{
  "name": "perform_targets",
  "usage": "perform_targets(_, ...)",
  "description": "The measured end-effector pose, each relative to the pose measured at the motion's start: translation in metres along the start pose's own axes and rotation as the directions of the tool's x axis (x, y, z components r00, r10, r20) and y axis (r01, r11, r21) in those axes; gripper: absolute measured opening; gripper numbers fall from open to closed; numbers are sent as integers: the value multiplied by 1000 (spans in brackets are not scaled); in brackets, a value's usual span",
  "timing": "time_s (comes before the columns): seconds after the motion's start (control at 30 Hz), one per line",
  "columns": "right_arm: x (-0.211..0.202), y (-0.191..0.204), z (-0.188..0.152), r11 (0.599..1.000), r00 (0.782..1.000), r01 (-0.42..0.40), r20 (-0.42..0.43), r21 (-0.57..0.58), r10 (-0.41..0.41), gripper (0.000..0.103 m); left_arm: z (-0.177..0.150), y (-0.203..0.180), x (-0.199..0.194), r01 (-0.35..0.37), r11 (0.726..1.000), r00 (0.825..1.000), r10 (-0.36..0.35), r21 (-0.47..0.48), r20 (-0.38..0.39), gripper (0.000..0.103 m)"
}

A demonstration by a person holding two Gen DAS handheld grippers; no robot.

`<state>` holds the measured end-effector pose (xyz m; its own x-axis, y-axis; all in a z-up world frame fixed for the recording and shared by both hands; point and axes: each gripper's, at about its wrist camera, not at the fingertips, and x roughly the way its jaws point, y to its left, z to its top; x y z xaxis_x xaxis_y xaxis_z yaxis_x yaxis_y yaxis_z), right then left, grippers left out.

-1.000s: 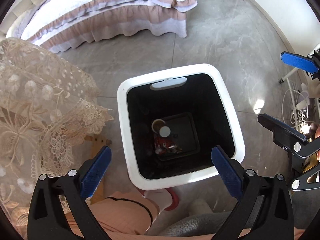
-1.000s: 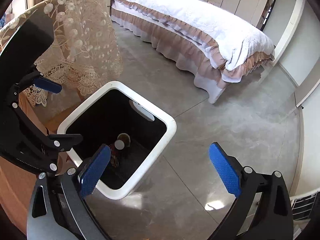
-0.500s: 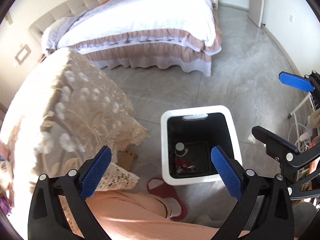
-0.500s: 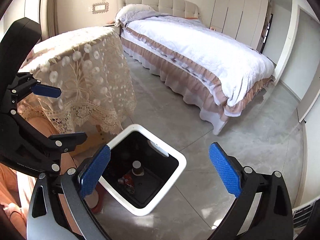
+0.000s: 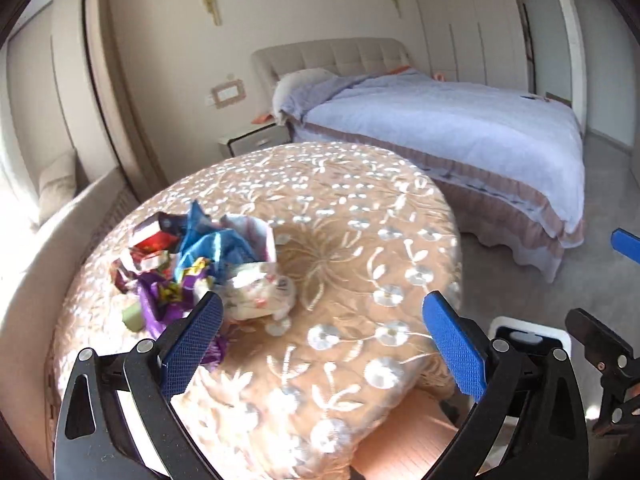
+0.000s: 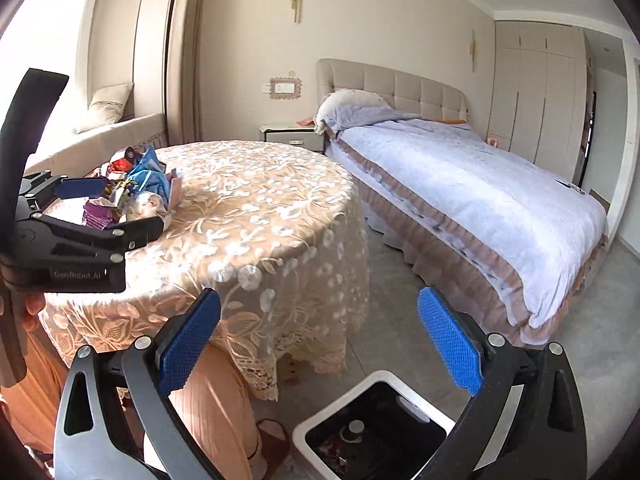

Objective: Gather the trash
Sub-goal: 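Move both tools back over the table toward the remaining trash, then grasp the purple chip bag with the left tool while the right tool grasps the plastic scrap bag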

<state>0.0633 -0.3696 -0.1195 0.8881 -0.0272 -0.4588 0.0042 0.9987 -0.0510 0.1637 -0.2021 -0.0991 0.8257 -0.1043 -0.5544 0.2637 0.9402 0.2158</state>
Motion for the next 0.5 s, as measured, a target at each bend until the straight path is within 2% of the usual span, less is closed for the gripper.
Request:
perform_targets(0.1, 15, 24, 15, 996, 998, -55, 6, -68, 55, 98, 2, 46, 18, -83, 992, 996, 80, -92, -40, 98)
perform_targets(0.23, 36, 61, 32, 977, 992, -120, 7, -175, 123, 98, -4, 76, 38, -149, 982, 986, 138, -112, -94, 98)
perform_targets(0.37, 60, 93, 47, 937, 978, -200, -6, -285, 207, 98, -12, 93, 49, -150, 981, 982, 133, -125, -135, 98)
perform_targets(0.5, 88, 128, 59, 886, 962, -269, -57, -377, 268, 98, -19, 114, 56, -113, 980, 985, 88, -166, -151, 98)
